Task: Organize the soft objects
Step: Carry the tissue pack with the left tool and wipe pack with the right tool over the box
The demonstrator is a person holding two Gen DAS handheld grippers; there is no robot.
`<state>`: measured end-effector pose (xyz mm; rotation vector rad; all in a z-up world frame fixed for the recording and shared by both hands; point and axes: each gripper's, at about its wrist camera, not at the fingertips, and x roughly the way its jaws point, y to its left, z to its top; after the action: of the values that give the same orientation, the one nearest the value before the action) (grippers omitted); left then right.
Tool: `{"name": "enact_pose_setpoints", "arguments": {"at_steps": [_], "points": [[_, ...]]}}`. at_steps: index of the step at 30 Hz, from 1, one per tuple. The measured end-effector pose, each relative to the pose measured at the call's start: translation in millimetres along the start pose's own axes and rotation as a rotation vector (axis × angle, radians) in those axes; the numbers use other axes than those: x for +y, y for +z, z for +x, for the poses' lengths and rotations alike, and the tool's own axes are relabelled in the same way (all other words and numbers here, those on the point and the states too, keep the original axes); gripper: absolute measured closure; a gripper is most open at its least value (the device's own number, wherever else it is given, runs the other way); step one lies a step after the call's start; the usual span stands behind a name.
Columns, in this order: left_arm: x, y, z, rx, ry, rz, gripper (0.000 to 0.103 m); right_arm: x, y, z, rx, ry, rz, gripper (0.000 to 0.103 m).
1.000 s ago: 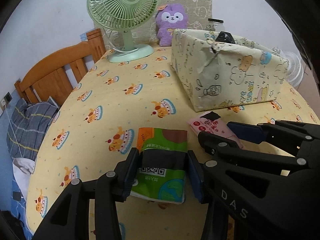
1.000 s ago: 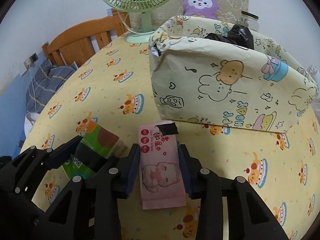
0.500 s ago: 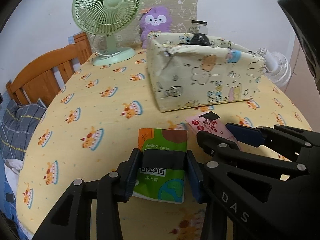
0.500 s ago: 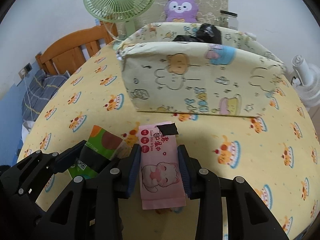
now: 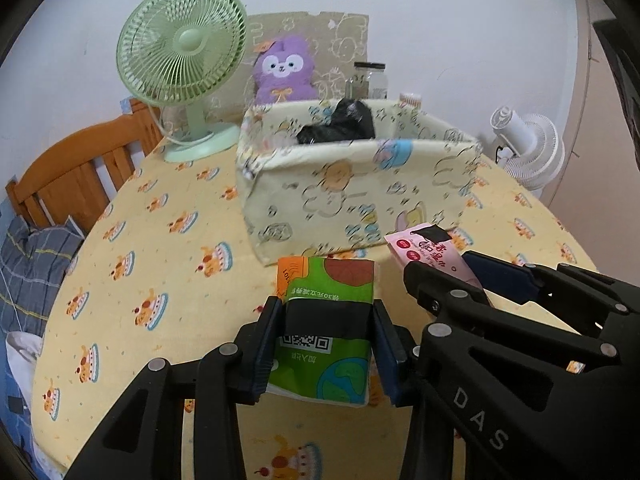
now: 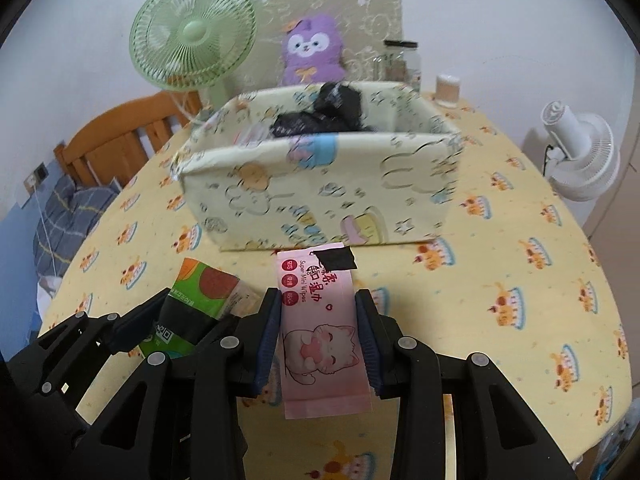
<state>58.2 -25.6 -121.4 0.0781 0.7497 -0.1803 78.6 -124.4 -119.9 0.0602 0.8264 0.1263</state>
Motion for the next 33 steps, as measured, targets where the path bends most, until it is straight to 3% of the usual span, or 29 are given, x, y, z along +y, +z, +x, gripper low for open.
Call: {"name": "enact_pose_setpoints", "arguments": {"at_steps": [33], "points": [[-31.4,67.4,-82.3,-0.187,0.051,0.023,0.059,-20.2,50.4,-110.2,-0.235,0.001,0.018,0.063]]}}
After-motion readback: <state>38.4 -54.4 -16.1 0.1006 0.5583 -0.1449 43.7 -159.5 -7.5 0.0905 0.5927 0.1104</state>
